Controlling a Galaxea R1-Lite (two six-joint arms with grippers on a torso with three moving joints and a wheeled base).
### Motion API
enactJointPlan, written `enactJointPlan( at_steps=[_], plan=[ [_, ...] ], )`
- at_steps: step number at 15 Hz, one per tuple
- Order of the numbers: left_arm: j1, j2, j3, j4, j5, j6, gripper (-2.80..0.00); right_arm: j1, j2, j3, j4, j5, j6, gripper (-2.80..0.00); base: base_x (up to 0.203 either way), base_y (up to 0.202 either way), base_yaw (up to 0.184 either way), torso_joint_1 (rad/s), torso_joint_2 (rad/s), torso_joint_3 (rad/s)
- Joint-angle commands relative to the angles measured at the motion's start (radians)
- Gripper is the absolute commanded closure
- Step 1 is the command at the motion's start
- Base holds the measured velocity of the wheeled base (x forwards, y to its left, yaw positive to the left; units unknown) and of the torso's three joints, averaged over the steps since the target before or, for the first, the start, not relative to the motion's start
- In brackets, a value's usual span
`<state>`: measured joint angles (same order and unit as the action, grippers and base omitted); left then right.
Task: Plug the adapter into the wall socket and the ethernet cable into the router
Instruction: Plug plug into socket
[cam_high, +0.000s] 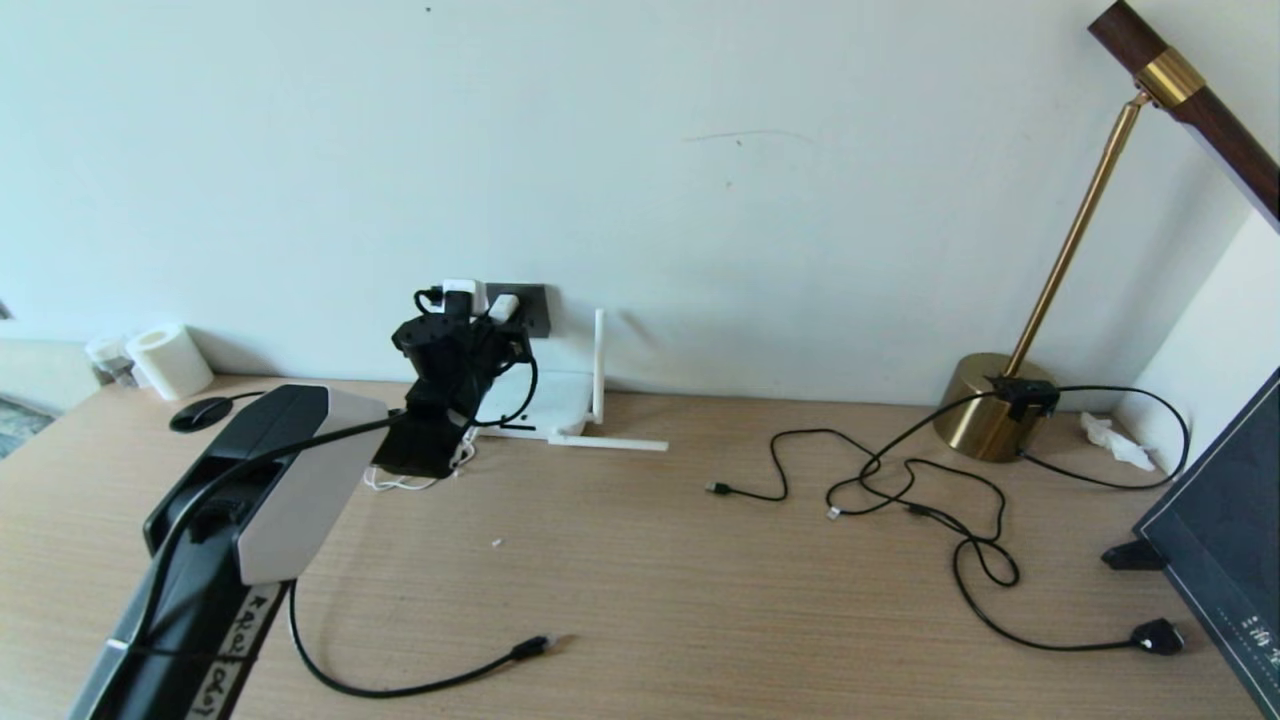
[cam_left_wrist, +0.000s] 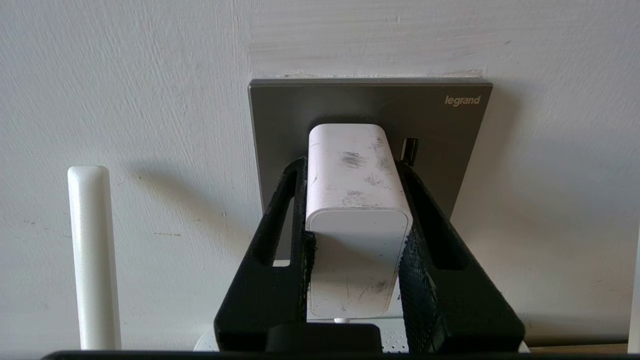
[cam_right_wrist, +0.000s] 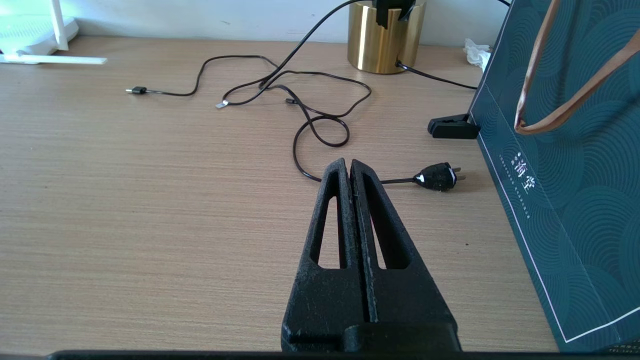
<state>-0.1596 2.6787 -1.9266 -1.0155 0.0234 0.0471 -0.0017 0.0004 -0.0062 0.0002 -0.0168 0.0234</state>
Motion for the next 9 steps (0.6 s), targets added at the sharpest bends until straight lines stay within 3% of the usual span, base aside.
enactJointPlan(
  at_steps=[1, 9],
  plan=[
    [-0.001, -0.003, 0.0, -0.002, 0.001, 0.0, 0.0, 0.0, 0.0, 0.0, 0.0, 0.0, 0.0, 0.0, 0.0, 0.0, 0.0, 0.0, 0.0, 0.0],
    [-0.003, -0.01, 0.0, 0.012, 0.001, 0.002, 0.0, 0.0, 0.0, 0.0, 0.001, 0.0, 0.0, 0.0, 0.0, 0.0, 0.0, 0.0, 0.0, 0.0]
  ],
)
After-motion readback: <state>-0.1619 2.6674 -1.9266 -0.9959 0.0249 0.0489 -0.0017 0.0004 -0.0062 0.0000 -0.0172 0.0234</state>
